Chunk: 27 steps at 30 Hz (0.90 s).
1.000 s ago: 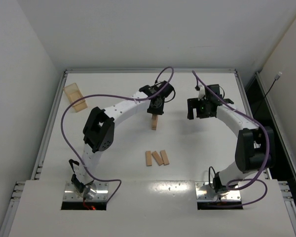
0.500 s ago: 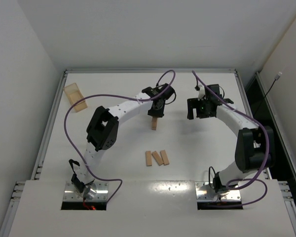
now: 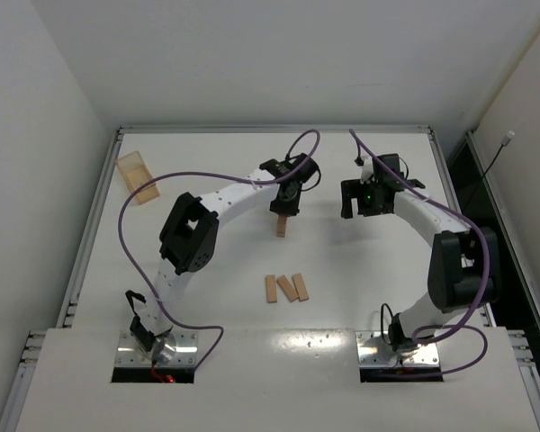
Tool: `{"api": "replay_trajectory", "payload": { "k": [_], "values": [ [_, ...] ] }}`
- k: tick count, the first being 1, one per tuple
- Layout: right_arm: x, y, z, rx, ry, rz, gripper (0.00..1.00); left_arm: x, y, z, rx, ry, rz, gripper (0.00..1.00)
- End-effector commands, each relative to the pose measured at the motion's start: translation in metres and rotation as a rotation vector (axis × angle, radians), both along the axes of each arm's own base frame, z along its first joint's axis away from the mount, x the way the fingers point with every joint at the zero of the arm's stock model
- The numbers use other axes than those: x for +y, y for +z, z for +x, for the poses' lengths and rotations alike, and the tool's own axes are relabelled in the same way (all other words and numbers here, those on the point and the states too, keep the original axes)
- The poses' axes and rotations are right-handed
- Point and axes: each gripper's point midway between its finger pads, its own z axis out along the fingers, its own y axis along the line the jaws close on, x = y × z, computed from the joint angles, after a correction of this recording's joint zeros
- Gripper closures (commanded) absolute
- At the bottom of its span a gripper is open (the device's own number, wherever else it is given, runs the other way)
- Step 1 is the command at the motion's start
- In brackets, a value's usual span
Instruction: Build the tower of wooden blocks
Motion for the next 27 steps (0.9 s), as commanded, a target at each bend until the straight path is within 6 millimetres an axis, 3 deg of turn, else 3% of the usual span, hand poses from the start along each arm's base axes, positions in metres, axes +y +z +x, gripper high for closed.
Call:
{"api": "replay_trajectory", "payload": {
  "k": [1, 5, 7, 9, 12, 27],
  "values": [
    [0.003, 0.012, 0.015, -0.045, 0.01, 0.016, 0.17, 0.002, 0.001, 0.01, -0.009, 0.009, -0.015, 0.88],
    [0.003, 0.009, 0.015, -0.036, 0.01, 0.015, 0.17, 0.001, -0.003, 0.008, 0.005, 0.004, -0.016, 0.75],
    [0.003, 0.009, 0.015, -0.036, 0.01, 0.015, 0.17, 0.001, -0.003, 0.008, 0.005, 0.004, -0.016, 0.55],
    [0.003, 0.009, 0.015, -0.036, 0.01, 0.015, 0.17, 0.002, -0.007, 0.006, 0.013, 0.004, -0.009, 0.42],
    [0.003, 0.009, 0.015, -0.036, 0.01, 0.015, 0.17, 0.0, -0.007, 0.007, 0.027, -0.001, -0.039, 0.32],
    [0.003, 0.009, 0.015, -0.036, 0.01, 0.015, 0.17, -0.001, -0.024, 0.004, 0.061, -0.016, -0.027, 0.32]
  ]
}}
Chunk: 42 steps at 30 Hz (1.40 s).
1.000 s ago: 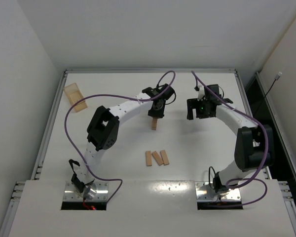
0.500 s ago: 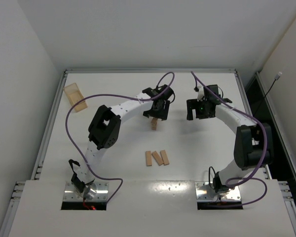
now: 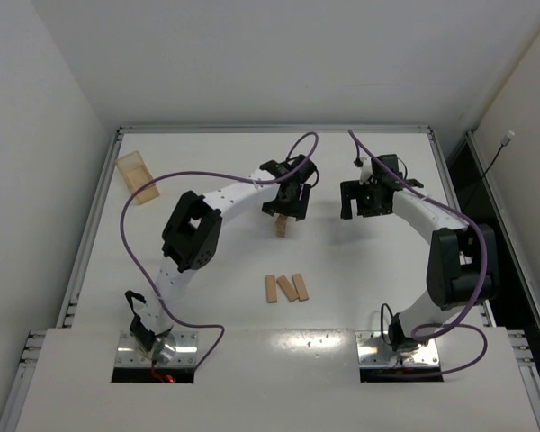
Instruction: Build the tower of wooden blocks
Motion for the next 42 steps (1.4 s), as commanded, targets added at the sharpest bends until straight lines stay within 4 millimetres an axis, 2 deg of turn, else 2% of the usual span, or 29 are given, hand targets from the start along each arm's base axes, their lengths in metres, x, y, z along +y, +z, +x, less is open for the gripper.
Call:
{"api": "replay_trajectory", "payload": {
  "k": [1, 8, 11, 13, 15, 16, 21, 24, 25, 28, 30, 31, 33, 34, 35, 38, 42],
  "values": [
    [0.003, 0.015, 0.016, -0.055, 0.01, 0.016, 0.17, 0.002, -0.014, 0.002, 0.022, 0.001, 0.006, 0.32],
    [0.003, 0.015, 0.016, -0.055, 0.01, 0.016, 0.17, -0.001, -0.029, 0.005, 0.032, -0.009, 0.021, 0.32],
    [0.003, 0.015, 0.016, -0.055, 0.01, 0.016, 0.17, 0.0, -0.035, 0.005, 0.041, -0.009, 0.029, 0.36],
    [0.003, 0.015, 0.016, -0.055, 0.01, 0.016, 0.17, 0.005, -0.046, 0.006, 0.059, 0.0, 0.044, 0.39],
    [0.003, 0.015, 0.016, -0.055, 0.01, 0.016, 0.17, 0.006, -0.045, 0.01, 0.058, 0.007, 0.03, 0.43],
    [0.003, 0.015, 0.016, -0.055, 0.01, 0.016, 0.17, 0.01, -0.051, 0.011, 0.073, 0.013, 0.031, 0.47],
    [0.003, 0.015, 0.016, -0.055, 0.01, 0.016, 0.17, 0.014, -0.057, 0.01, 0.087, 0.019, 0.031, 0.54],
    [0.003, 0.015, 0.016, -0.055, 0.01, 0.016, 0.17, 0.016, -0.06, 0.008, 0.095, 0.019, 0.037, 0.67],
    [0.003, 0.015, 0.016, -0.055, 0.01, 0.016, 0.17, 0.016, -0.06, 0.008, 0.095, 0.019, 0.037, 0.82],
    [0.003, 0.015, 0.016, -0.055, 0.01, 0.016, 0.17, 0.016, -0.062, 0.004, 0.108, 0.015, 0.036, 1.0],
    [0.003, 0.015, 0.016, -0.055, 0.01, 0.016, 0.17, 0.015, -0.062, 0.003, 0.115, 0.012, 0.028, 1.0],
    [0.003, 0.015, 0.016, -0.055, 0.01, 0.016, 0.17, 0.016, -0.061, 0.002, 0.115, 0.012, 0.028, 0.99],
    [0.003, 0.015, 0.016, -0.055, 0.01, 0.016, 0.17, 0.013, -0.06, 0.003, 0.113, 0.008, 0.016, 0.86],
    [0.003, 0.015, 0.016, -0.055, 0.01, 0.016, 0.17, 0.013, -0.06, 0.003, 0.113, 0.008, 0.015, 0.75],
    [0.003, 0.015, 0.016, -0.055, 0.01, 0.016, 0.17, 0.012, -0.055, 0.004, 0.105, 0.008, 0.009, 0.47],
    [0.003, 0.015, 0.016, -0.055, 0.01, 0.016, 0.17, 0.013, -0.051, 0.006, 0.091, 0.011, 0.01, 0.14],
    [0.003, 0.015, 0.016, -0.055, 0.01, 0.016, 0.17, 0.012, -0.041, 0.007, 0.074, 0.001, 0.001, 0.06]
  ]
}}
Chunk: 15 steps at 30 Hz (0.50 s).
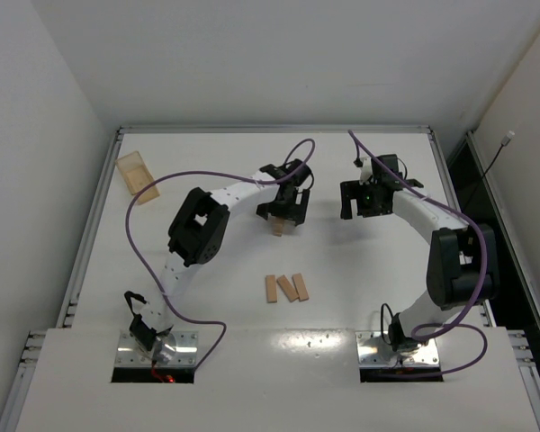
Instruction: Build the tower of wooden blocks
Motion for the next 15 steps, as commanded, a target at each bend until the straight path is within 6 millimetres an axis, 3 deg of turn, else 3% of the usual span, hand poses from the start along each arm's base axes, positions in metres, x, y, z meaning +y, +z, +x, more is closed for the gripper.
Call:
{"api": "replay_trajectory", "payload": {
  "k": [1, 4, 6, 8, 9, 15],
  "values": [
    [0.002, 0.016, 0.016, -0.058, 0.017, 0.011, 0.17, 0.004, 0.011, -0.003, 0.004, 0.002, -0.021, 0.06],
    [0.002, 0.019, 0.016, -0.068, 0.017, 0.012, 0.17, 0.006, 0.033, 0.006, -0.056, 0.007, -0.023, 0.06],
    [0.002, 0.016, 0.014, -0.06, 0.024, 0.006, 0.17, 0.007, 0.071, 0.011, -0.146, 0.021, -0.025, 0.06],
    [0.002, 0.019, 0.014, -0.071, 0.024, 0.007, 0.17, 0.002, 0.102, 0.008, -0.212, 0.015, -0.043, 0.06],
    [0.0, 0.022, 0.015, -0.081, 0.018, -0.001, 0.17, 0.0, 0.132, 0.005, -0.266, 0.015, -0.074, 0.06],
    [0.003, 0.031, 0.015, -0.105, 0.027, 0.002, 0.17, -0.002, 0.21, -0.024, -0.42, -0.06, -0.156, 0.06]
  ]
}}
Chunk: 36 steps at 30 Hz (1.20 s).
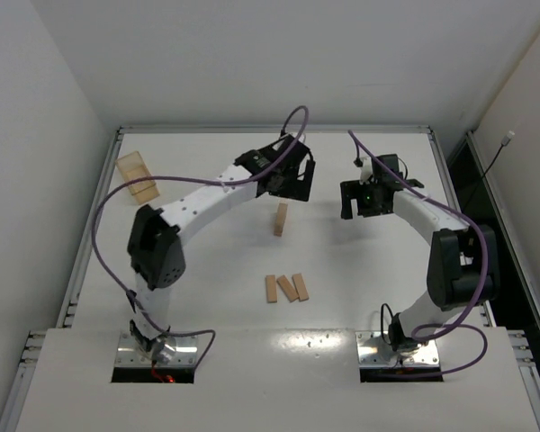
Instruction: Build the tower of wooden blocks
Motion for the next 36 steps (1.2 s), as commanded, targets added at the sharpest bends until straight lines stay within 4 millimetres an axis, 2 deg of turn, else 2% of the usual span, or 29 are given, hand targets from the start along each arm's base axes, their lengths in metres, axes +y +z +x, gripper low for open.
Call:
{"api": "replay_trajectory", "payload": {
  "k": [1, 2, 3, 4, 5, 6, 7, 10, 11, 13, 14, 16, 17, 26, 28, 29, 35, 36],
  "values": [
    [0.003, 0.035, 0.015, -0.113, 0.018, 0.009, 0.17, 0.003, 0.061, -0.024, -0.14, -0.06, -0.05, 0.06],
    [0.003, 0.036, 0.012, -0.116, 0.018, 0.01, 0.17, 0.011, 0.082, -0.033, -0.175, -0.082, -0.074, 0.09],
    [0.003, 0.036, 0.012, -0.116, 0.018, 0.01, 0.17, 0.01, 0.085, -0.044, -0.177, -0.119, -0.091, 0.12],
    [0.003, 0.04, 0.012, -0.128, 0.017, 0.011, 0.17, 0.023, 0.06, -0.059, -0.13, -0.14, -0.05, 0.16],
    [-0.001, 0.037, 0.01, -0.119, 0.008, 0.01, 0.17, 0.028, 0.053, -0.073, -0.12, -0.155, -0.042, 0.19],
    [-0.001, 0.043, 0.013, -0.142, 0.008, 0.012, 0.17, 0.036, 0.066, -0.088, -0.144, -0.176, -0.097, 0.23],
    [-0.001, 0.046, 0.013, -0.151, 0.008, 0.013, 0.17, 0.055, 0.029, -0.106, -0.075, -0.169, -0.042, 0.31],
    [-0.001, 0.046, 0.01, -0.151, 0.008, 0.013, 0.17, 0.075, 0.012, -0.131, -0.017, -0.153, -0.103, 0.34],
    [-0.001, 0.046, 0.01, -0.151, 0.008, 0.013, 0.17, 0.084, -0.008, -0.142, 0.037, -0.152, -0.093, 0.34],
    [0.0, 0.049, 0.01, -0.158, 0.001, 0.019, 0.17, 0.079, -0.018, -0.157, 0.089, -0.177, -0.145, 0.37],
    [-0.002, 0.049, 0.011, -0.159, -0.005, 0.01, 0.17, 0.082, -0.032, -0.167, 0.137, -0.193, -0.139, 0.38],
    [-0.002, 0.049, 0.011, -0.159, -0.005, 0.01, 0.17, 0.074, -0.042, -0.186, 0.221, -0.229, -0.193, 0.41],
    [-0.002, 0.053, 0.011, -0.17, -0.006, 0.011, 0.17, 0.075, -0.055, -0.192, 0.262, -0.235, -0.183, 0.43],
    [-0.002, 0.05, 0.009, -0.176, -0.006, 0.012, 0.17, 0.059, -0.095, -0.206, 0.427, -0.294, -0.125, 0.44],
    [-0.002, 0.05, 0.009, -0.176, -0.006, 0.012, 0.17, 0.055, -0.098, -0.199, 0.432, -0.284, -0.107, 0.43],
    [-0.002, 0.05, 0.009, -0.176, -0.006, 0.012, 0.17, 0.054, -0.11, -0.199, 0.466, -0.266, -0.088, 0.43],
    [-0.002, 0.059, 0.008, -0.206, -0.006, 0.015, 0.17, 0.03, -0.119, -0.19, 0.473, -0.28, -0.058, 0.4],
    [-0.003, 0.055, 0.006, -0.196, -0.006, 0.014, 0.17, 0.026, -0.119, -0.191, 0.473, -0.292, -0.057, 0.4]
  ]
}}
